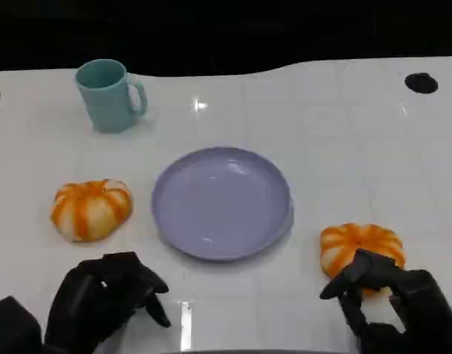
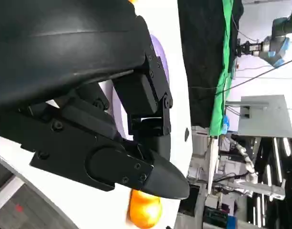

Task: Grasp the bread from the table and place it into the plate.

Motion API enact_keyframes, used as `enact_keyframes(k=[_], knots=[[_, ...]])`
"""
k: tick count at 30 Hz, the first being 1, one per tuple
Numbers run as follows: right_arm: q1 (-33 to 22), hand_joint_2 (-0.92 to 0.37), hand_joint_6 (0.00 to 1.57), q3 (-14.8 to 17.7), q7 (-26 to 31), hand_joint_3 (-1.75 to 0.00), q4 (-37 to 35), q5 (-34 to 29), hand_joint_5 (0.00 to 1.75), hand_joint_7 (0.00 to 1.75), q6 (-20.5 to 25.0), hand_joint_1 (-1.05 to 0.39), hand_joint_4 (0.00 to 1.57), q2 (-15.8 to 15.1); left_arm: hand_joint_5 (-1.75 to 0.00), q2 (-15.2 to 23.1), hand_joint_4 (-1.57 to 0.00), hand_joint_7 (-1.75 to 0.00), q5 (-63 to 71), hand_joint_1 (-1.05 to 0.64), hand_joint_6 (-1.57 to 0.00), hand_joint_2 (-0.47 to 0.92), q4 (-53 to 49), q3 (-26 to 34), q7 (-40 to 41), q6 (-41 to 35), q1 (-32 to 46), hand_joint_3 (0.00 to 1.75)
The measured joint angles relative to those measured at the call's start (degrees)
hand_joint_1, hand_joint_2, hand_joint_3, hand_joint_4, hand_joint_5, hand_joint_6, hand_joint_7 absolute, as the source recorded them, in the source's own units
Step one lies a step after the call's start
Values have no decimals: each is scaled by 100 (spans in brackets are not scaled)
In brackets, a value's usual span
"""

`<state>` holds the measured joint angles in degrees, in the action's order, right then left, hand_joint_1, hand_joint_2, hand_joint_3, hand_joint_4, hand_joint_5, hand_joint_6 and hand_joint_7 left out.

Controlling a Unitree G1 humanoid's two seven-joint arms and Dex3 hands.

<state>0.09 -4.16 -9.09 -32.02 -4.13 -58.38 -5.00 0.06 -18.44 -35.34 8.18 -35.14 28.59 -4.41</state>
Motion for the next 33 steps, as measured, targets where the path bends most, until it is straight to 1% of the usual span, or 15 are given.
enact_keyframes(k=[13,18,25,28,29,30,31,32,33], knots=[[17,-55,83,-2,18,-103,-29,6,175,145,-27,-39,90,0,-121,-6,-115,-78,-10,-95,-120,92,7,6,-15,1,4,2],[11,-56,83,-6,6,-102,32,13,175,145,5,-40,89,0,-119,-8,-116,-77,-10,-95,-119,92,18,5,-15,-19,18,3],[-21,-56,83,-6,8,-102,123,11,175,143,53,-38,89,0,-118,-7,-116,-77,-4,-95,-120,92,18,3,-15,-30,19,4],[-25,-53,84,-7,-3,-107,138,30,173,124,58,-37,84,0,-118,-8,-117,-76,-6,-95,-121,92,18,3,-15,-30,18,3],[-28,-60,82,-11,-22,-95,143,84,163,109,68,-38,81,0,-118,-9,-117,-76,-6,-95,-121,92,18,3,-15,-30,18,3],[-30,-68,80,-12,-36,-78,148,144,155,99,74,-38,79,0,-118,-9,-117,-76,-6,-96,-121,92,18,3,-15,-30,18,3],[-32,-73,79,-11,-52,-68,159,192,151,93,77,-39,78,1,-118,-9,-117,-76,-6,-96,-121,92,18,3,-15,-30,18,4],[-33,-78,72,-12,-67,-57,172,229,139,86,79,-38,71,2,-118,-9,-117,-76,-5,-96,-121,92,19,3,-14,-30,18,4],[-36,-86,66,-22,-117,-40,201,307,125,79,96,-37,67,3,-118,-9,-118,-75,-5,-96,-122,92,21,2,-14,-31,18,4]])
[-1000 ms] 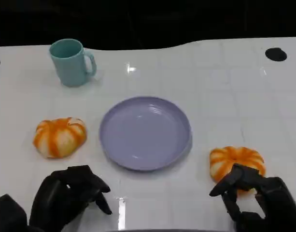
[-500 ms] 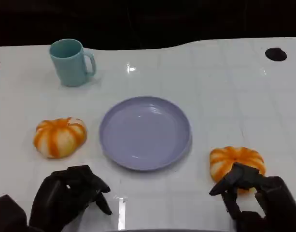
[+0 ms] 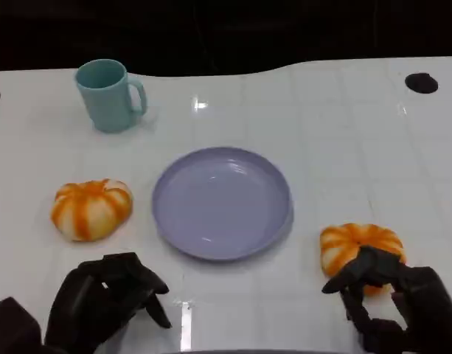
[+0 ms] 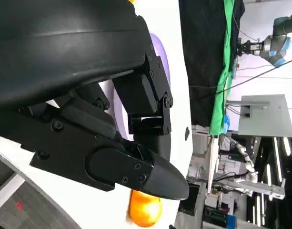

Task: Grasp the bread from the table and place it into the plate.

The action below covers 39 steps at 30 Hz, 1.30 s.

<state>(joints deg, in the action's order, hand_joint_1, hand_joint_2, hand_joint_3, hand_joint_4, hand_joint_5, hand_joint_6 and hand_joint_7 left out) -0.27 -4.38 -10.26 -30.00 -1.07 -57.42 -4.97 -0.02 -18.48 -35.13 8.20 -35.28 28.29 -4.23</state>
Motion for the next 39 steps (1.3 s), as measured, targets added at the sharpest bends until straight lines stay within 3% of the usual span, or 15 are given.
enact_keyframes(k=[3,9,18,24,29,39], knots=[[-13,-91,52,-34,-176,-27,228,204,104,65,137,-38,54,-2,-117,0,-118,-73,-1,-95,-123,92,0,0,0,-4,0,3],[-123,-92,41,-27,-306,-17,864,225,74,41,720,-45,33,-114,-115,1,-119,-71,-2,-94,-123,92,7,1,0,-18,-1,3],[-294,-92,26,156,-81,-10,1789,-844,37,8,1480,-47,8,-588,-115,0,-119,-70,-5,-95,-124,92,53,0,0,-19,7,4],[-378,-92,19,282,118,-6,2766,-2237,25,2,2371,-53,0,-1152,-116,0,-118,-70,-8,-94,-124,92,107,-2,-1,-26,14,5],[-484,-91,16,231,218,-3,3541,-3369,17,0,3064,-53,0,-1443,-116,2,-118,-70,-8,-94,-123,92,132,-4,-1,-42,17,6],[-426,-87,22,-167,451,0,3885,-4845,22,2,3911,-54,7,-1761,-116,5,-118,-70,0,-93,-123,92,221,-19,15,-76,35,7]])
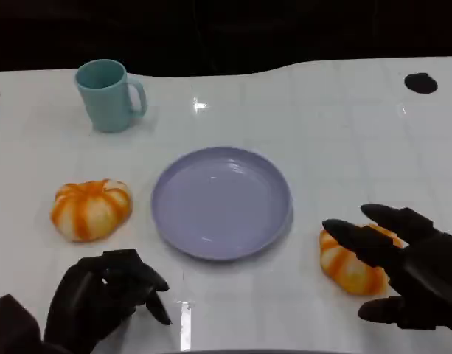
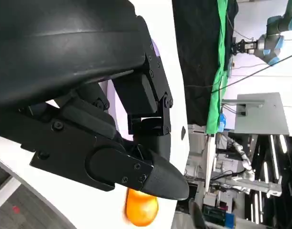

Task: Grasp the bread from the table and place it into the plate.

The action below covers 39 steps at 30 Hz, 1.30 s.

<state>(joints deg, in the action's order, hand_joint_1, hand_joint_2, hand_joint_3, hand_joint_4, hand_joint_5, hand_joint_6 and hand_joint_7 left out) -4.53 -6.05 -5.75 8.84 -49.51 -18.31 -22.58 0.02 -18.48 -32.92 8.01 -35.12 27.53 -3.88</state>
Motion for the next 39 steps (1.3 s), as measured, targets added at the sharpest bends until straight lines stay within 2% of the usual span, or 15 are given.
enact_keyframes(k=[8,17,24,28,29,30,31,33,34,35,36,37,38,39], knots=[[405,-87,25,-399,398,0,-578,-509,21,2,284,-53,9,-101,-115,-11,-118,-69,-6,-94,-123,92,1,-2,3,-19,2,7],[989,-86,27,-905,755,0,-1492,-665,20,1,604,-52,13,-127,-116,-42,-118,-69,-3,-94,-123,92,39,-14,17,-32,10,6],[1465,-88,32,-1345,806,-1,-2097,-740,19,2,915,-52,18,-98,-117,-50,-116,-71,1,-94,-122,92,94,-37,18,-32,37,7],[1722,-90,52,-1623,813,0,-2470,-768,15,5,1050,-50,42,-87,-118,-55,-116,-71,-4,-93,-121,92,109,-39,18,-32,54,6],[1805,-91,64,-1682,818,0,-2573,-770,13,5,1092,-48,57,-78,-118,-57,-116,-71,-5,-93,-121,92,112,-39,18,-33,57,6],[1884,-91,70,-1734,829,0,-2646,-773,11,4,1110,-47,66,-68,-118,-59,-116,-71,-9,-93,-121,92,117,-38,18,-37,59,6],[1976,-90,85,-1789,861,0,-2716,-772,15,7,1122,-40,86,-58,-118,-62,-116,-71,-13,-93,-121,92,120,-37,18,-48,59,6],[2114,-90,96,-1836,1075,0,-2913,-715,17,8,1105,-35,100,-12,-118,-72,-116,-71,-14,-93,-121,92,131,-38,18,-72,60,6],[2156,-90,107,-1839,1181,0,-3010,-669,37,7,1087,-29,108,19,-118,-73,-116,-71,-14,-92,-120,92,135,-36,19,-75,62,7],[2205,-91,123,-1839,1350,-1,-3132,-590,104,9,1023,-18,100,56,-118,-72,-115,-71,-12,-92,-120,92,142,-34,23,-76,64,7],[2256,-91,131,-1838,1544,-1,-3277,-500,138,10,919,-13,95,79,-118,-72,-115,-71,-12,-91,-120,92,149,-33,26,-77,67,7],[2309,-92,137,-1838,1739,-3,-3425,-432,156,12,796,-11,93,93,-118,-72,-115,-71,-12,-91,-120,92,153,-34,26,-77,70,8],[2381,-86,123,-1845,1938,-20,-3599,-385,167,55,668,-11,91,103,-118,-71,-115,-71,-11,-91,-120,92,155,-34,26,-77,73,8],[2466,-78,105,-1862,2102,-36,-3761,-375,171,92,565,-11,91,110,-119,-71,-115,-71,-11,-91,-120,92,157,-35,26,-77,76,8]])
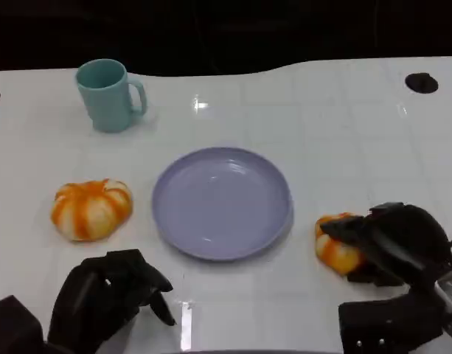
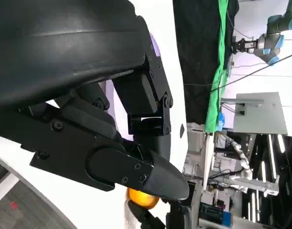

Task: Grasp the bread from the table and place it into the plate.

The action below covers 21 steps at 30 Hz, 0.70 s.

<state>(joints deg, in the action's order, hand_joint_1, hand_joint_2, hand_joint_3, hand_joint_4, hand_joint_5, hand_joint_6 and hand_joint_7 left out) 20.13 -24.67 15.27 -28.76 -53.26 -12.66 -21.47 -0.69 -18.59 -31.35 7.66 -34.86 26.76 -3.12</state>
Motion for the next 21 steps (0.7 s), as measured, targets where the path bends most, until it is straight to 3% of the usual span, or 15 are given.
enact_keyframes(k=[2,5,9,15,21], knots=[[161,-60,86,-49,283,-77,-305,3,174,137,-156,-11,89,17,-119,0,-114,-72,0,-91,-119,92,4,0,0,0,5,8],[385,-49,77,-106,714,-94,-792,21,175,158,-389,-12,88,77,-120,1,-113,-73,0,-90,-119,92,8,0,0,0,15,8],[605,-39,82,-129,1465,-115,-1446,58,175,155,-637,-13,93,147,-121,0,-112,-74,0,-90,-118,92,14,1,0,3,22,8],[879,-30,78,-148,2492,-133,-2071,188,175,172,-1128,-11,99,246,-122,-1,-112,-75,-1,-90,-117,92,54,3,0,-4,30,8],[900,-22,77,-112,2810,-142,-2179,514,175,175,-1611,-7,101,375,-124,-1,-111,-76,3,-91,-116,92,55,6,0,6,33,7]])
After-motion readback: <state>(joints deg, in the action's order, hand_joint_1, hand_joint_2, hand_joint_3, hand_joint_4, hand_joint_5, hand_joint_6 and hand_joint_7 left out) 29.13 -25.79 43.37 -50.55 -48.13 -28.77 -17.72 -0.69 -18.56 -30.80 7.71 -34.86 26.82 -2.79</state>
